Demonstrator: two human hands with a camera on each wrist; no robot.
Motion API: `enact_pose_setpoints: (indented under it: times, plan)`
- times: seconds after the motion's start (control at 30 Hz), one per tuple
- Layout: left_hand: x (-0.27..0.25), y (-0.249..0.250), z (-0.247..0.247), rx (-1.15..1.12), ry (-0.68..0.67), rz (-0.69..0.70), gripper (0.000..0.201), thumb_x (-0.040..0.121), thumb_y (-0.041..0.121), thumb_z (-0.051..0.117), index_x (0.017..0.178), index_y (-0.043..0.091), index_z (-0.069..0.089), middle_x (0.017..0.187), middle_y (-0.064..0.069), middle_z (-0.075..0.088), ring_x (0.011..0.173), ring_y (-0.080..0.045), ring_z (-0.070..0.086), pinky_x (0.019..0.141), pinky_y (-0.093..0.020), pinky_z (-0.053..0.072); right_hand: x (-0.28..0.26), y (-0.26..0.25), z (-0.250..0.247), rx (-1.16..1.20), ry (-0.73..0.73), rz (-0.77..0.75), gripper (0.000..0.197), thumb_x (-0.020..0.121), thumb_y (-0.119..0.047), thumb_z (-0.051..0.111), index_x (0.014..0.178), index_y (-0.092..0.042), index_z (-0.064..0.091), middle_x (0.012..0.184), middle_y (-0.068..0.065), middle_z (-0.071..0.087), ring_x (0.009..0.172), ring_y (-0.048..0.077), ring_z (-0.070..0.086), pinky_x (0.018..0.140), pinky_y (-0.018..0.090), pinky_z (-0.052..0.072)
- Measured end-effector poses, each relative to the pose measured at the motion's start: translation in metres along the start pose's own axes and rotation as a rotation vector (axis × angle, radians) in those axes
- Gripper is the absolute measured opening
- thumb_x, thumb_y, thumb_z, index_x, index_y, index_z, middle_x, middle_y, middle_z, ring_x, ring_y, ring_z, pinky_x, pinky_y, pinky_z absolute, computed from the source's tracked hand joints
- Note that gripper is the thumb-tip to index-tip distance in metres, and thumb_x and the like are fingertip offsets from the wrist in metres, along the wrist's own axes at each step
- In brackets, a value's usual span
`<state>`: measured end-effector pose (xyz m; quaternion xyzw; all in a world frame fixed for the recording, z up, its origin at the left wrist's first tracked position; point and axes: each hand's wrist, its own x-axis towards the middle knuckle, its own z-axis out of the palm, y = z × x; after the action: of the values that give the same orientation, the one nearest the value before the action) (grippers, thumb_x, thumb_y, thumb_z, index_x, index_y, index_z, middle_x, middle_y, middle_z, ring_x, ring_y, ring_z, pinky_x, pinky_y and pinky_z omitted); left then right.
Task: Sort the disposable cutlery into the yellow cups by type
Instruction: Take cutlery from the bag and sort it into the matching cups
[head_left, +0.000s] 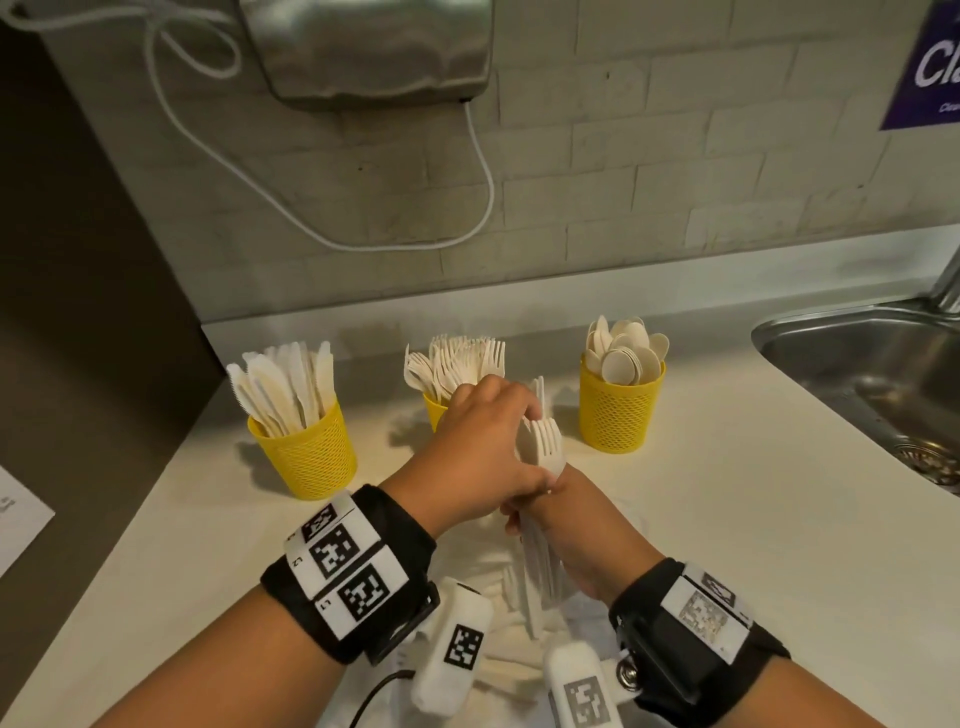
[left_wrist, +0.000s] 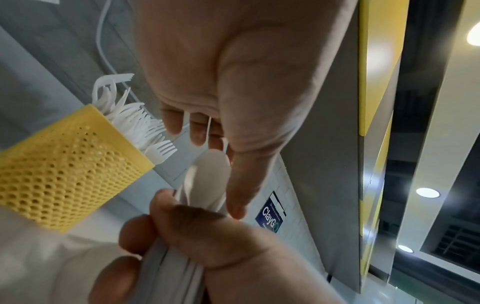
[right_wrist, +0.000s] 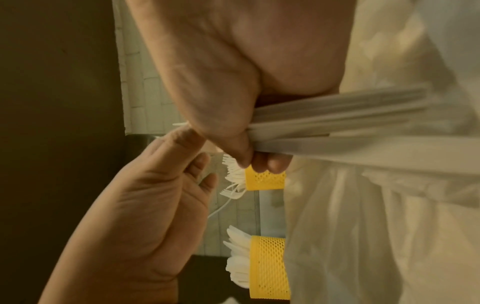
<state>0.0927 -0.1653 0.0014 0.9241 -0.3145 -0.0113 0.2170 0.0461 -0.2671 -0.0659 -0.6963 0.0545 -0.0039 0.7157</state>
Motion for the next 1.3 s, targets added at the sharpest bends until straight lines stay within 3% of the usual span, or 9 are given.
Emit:
enact_pose_setpoints:
  times: [0.23, 0.43, 0.6, 0.7, 0.83, 1.03, 1.13, 1.23, 1.3]
  plan:
    - [-0.005, -0.006, -0.004, -0.409, 0.130, -0.017, 0.038, 0.070, 0.018, 0.076, 0.090, 0.031, 0.046, 0.095, 0.008, 0.054, 0.084, -0.006, 0.051, 0.067, -0.017, 0.042, -0.001, 0.001, -0.005, -0.103, -0.015, 0.026, 0.019, 0.086, -0.004, 0.053, 0.100, -0.015, 0.057, 0.074, 0.004, 0.060, 0.065, 0.015, 0.056, 0.069, 0.033, 0.048]
    - [0.004, -0.018, -0.045, -0.976, 0.463, -0.075, 0.047, 0.078, -0.010, 0.064, 0.095, 0.030, 0.046, 0.092, -0.002, 0.064, 0.087, -0.019, 0.065, 0.074, -0.033, 0.054, -0.003, 0.008, -0.010, -0.073, -0.029, 0.080, 0.012, 0.092, -0.008, 0.051, 0.104, -0.008, 0.054, 0.072, 0.003, 0.059, 0.063, 0.012, 0.054, 0.064, 0.023, 0.050]
    - [0.025, -0.049, -0.073, -0.785, 0.783, 0.005, 0.048, 0.081, 0.004, 0.066, 0.104, 0.040, 0.045, 0.095, 0.008, 0.064, 0.091, -0.012, 0.067, 0.086, -0.033, 0.054, -0.003, 0.009, -0.016, -0.016, 0.000, 0.067, 0.014, 0.093, -0.009, 0.049, 0.106, -0.009, 0.054, 0.070, 0.001, 0.060, 0.063, 0.013, 0.054, 0.074, 0.032, 0.050]
    - [0.042, -0.057, -0.059, -0.625, 0.683, -0.064, 0.044, 0.083, 0.008, 0.066, 0.115, 0.033, 0.049, 0.095, 0.013, 0.060, 0.094, -0.013, 0.064, 0.088, -0.031, 0.053, -0.002, 0.010, -0.018, 0.034, 0.003, 0.060, 0.013, 0.094, -0.009, 0.050, 0.106, -0.010, 0.055, 0.070, 0.002, 0.059, 0.064, 0.013, 0.054, 0.075, 0.032, 0.050]
    - [0.051, -0.063, -0.026, -0.361, 0.524, -0.134, 0.048, 0.085, 0.008, 0.065, 0.129, 0.017, 0.049, 0.107, -0.001, 0.062, 0.096, -0.015, 0.059, 0.082, -0.025, 0.046, -0.002, 0.012, -0.019, 0.145, -0.010, 0.077, 0.010, 0.094, -0.008, 0.049, 0.103, -0.010, 0.054, 0.071, 0.003, 0.059, 0.064, 0.015, 0.055, 0.070, 0.030, 0.049]
    - [0.048, -0.075, -0.008, 0.031, 0.338, -0.126, 0.043, 0.082, 0.024, 0.067, 0.124, 0.021, 0.059, 0.130, -0.005, 0.045, 0.127, -0.026, 0.028, 0.106, -0.035, 0.024, -0.001, 0.013, -0.022, 0.306, -0.056, 0.112, 0.006, 0.097, -0.011, 0.047, 0.099, -0.012, 0.052, 0.072, 0.007, 0.057, 0.064, 0.018, 0.054, 0.068, 0.034, 0.046]
    - [0.036, -0.063, -0.012, -0.069, 0.461, -0.025, 0.039, 0.084, 0.016, 0.063, 0.122, 0.022, 0.061, 0.125, 0.000, 0.042, 0.127, -0.021, 0.030, 0.106, -0.030, 0.024, 0.001, 0.011, -0.020, 0.290, -0.058, 0.087, 0.007, 0.096, -0.011, 0.048, 0.101, -0.011, 0.053, 0.071, 0.006, 0.056, 0.061, 0.016, 0.053, 0.067, 0.031, 0.049]
    - [0.019, -0.036, -0.014, -0.337, 0.151, 0.079, 0.049, 0.081, 0.019, 0.068, 0.126, 0.035, 0.055, 0.119, 0.013, 0.050, 0.117, -0.004, 0.046, 0.098, -0.020, 0.036, 0.004, 0.009, -0.017, 0.244, -0.077, 0.040, 0.008, 0.095, -0.011, 0.050, 0.101, -0.012, 0.056, 0.072, 0.004, 0.056, 0.064, 0.015, 0.052, 0.070, 0.030, 0.048]
    - [0.018, -0.024, -0.010, -0.317, 0.037, 0.121, 0.032, 0.083, 0.019, 0.067, 0.111, 0.034, 0.063, 0.105, 0.016, 0.060, 0.103, 0.000, 0.055, 0.090, -0.018, 0.042, 0.003, 0.008, -0.015, 0.227, -0.096, 0.020, 0.008, 0.093, -0.010, 0.052, 0.100, -0.012, 0.057, 0.071, 0.003, 0.057, 0.065, 0.016, 0.052, 0.071, 0.030, 0.047]
